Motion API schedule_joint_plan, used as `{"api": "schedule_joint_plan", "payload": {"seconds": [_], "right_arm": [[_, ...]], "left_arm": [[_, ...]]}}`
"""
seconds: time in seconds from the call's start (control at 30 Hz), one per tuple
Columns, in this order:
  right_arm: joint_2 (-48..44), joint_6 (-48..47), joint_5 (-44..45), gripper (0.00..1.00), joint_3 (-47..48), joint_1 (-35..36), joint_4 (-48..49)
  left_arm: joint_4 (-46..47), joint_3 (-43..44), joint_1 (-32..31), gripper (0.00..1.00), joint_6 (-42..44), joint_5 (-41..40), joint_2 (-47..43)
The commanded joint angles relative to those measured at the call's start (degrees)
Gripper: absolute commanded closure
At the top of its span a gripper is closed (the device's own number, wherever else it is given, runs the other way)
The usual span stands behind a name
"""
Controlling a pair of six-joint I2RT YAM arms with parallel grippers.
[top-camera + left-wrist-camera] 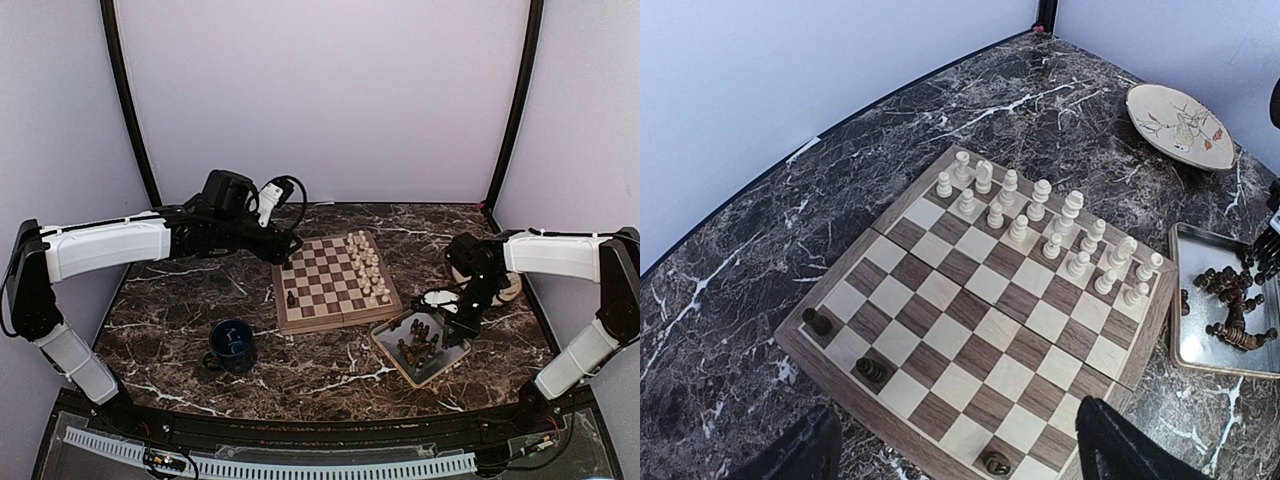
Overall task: Set up the chess pieces on the board
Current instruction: Pick up the pawn from the chess pile, then place the pawn at a7.
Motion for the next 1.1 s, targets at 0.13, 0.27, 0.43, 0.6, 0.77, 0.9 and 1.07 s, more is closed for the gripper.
{"api": "schedule_joint_plan", "payload": {"seconds": [0.13, 0.27, 0.43, 0.6, 0.77, 0.9, 1.07], "right_arm": [[-2.7, 1.5, -1.2, 1.00, 11.4, 0.6, -7.0], [-0.4, 4.2, -0.5, 1.00, 21.0, 3.5, -4.7], [7.9, 6.2, 0.4, 1.00, 32.3, 8.1, -2.1], [16.8, 5.9, 3.7, 1.00, 41.2, 14.7, -1.8], [25.3, 6.1, 4.1, 1.00, 49.0, 20.8, -1.7], [32.1, 5.8, 4.5, 1.00, 55.2, 24.7, -2.8], [40.3, 6.4, 5.4, 1.00, 63.3, 27.8, -5.2]], "left_arm": [[-1.8, 2.3, -0.2, 0.17, -1.4, -2.6, -0.8], [-3.3, 3.3, 1.0, 0.16, -4.1, -5.6, -1.3], [-3.3, 3.9, 2.3, 0.16, -7.4, -7.4, -2.5], [0.8, 0.1, 2.5, 0.15, -6.9, -12.4, -6.1], [1.1, -0.4, 5.4, 0.15, -10.8, -13.8, -7.9], [6.8, -4.8, 8.6, 0.16, -12.9, -10.8, -11.9], [9.9, -7.2, 8.7, 0.16, -12.4, -11.9, -15.2]]}}
